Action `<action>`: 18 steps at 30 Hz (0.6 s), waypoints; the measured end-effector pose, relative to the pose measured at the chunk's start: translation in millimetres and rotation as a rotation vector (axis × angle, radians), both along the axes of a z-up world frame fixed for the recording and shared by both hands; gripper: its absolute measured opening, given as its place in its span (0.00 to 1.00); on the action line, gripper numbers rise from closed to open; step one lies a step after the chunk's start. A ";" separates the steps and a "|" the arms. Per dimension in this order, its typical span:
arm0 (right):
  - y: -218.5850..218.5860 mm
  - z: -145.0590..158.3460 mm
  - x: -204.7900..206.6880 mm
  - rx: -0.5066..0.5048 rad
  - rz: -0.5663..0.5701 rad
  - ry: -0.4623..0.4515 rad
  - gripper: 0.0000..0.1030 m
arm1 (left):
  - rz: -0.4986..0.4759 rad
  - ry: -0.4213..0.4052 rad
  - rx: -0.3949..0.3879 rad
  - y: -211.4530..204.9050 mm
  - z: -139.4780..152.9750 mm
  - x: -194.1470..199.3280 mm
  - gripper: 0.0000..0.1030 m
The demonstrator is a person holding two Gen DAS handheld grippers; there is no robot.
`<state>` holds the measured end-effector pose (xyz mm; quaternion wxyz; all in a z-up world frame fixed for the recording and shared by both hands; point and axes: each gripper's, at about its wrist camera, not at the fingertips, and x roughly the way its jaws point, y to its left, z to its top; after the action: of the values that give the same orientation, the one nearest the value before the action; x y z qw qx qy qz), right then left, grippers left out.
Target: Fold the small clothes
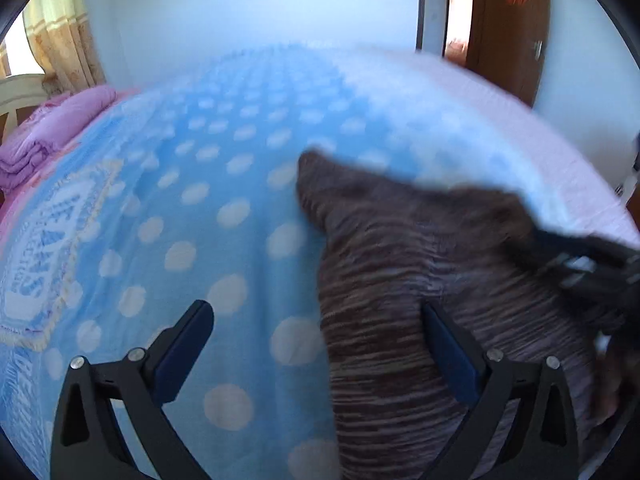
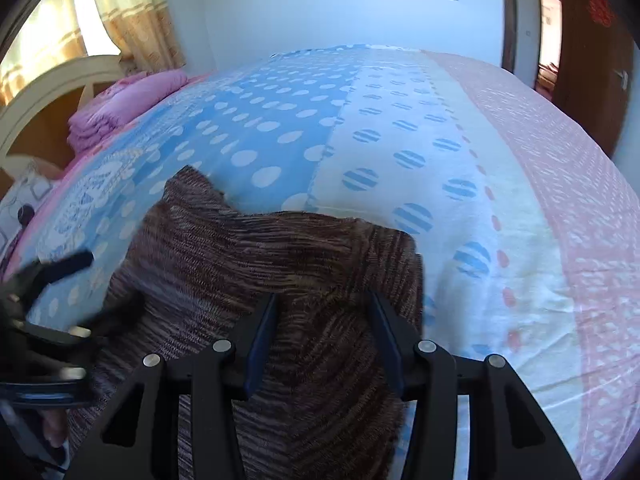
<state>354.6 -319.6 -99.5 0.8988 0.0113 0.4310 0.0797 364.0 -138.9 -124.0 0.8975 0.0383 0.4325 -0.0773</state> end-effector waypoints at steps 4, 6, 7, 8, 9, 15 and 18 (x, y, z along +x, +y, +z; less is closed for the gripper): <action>-18.3 -6.9 -9.3 0.087 -0.028 -0.016 0.50 | 0.004 0.045 -0.196 25.4 -16.0 4.5 1.00; -29.4 -9.4 -17.6 0.149 -0.044 -0.012 0.52 | -0.008 0.054 -0.217 29.1 -13.2 0.4 1.00; -37.7 -8.7 -23.0 0.197 -0.052 -0.023 0.61 | -0.009 0.061 -0.233 31.2 -10.9 -4.7 1.00; -42.7 -9.2 -26.8 0.212 -0.070 -0.027 0.67 | -0.003 0.057 -0.271 37.0 -7.4 -14.0 1.00; -48.3 -11.1 -30.4 0.232 -0.085 -0.029 0.73 | 0.003 0.051 -0.303 41.0 -4.8 -24.5 1.00; -86.2 -22.3 -41.5 0.505 -0.105 -0.028 0.73 | -0.079 0.047 -0.364 44.6 -11.9 -68.6 1.00; -78.4 -23.2 -38.6 0.487 -0.075 -0.017 0.73 | -0.096 0.043 -0.385 45.1 -11.5 -71.3 0.99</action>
<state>316.1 -398.1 -122.8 0.8754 0.2429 0.3907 0.1481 292.7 -93.8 -135.5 0.8740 -0.1154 0.4267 -0.2020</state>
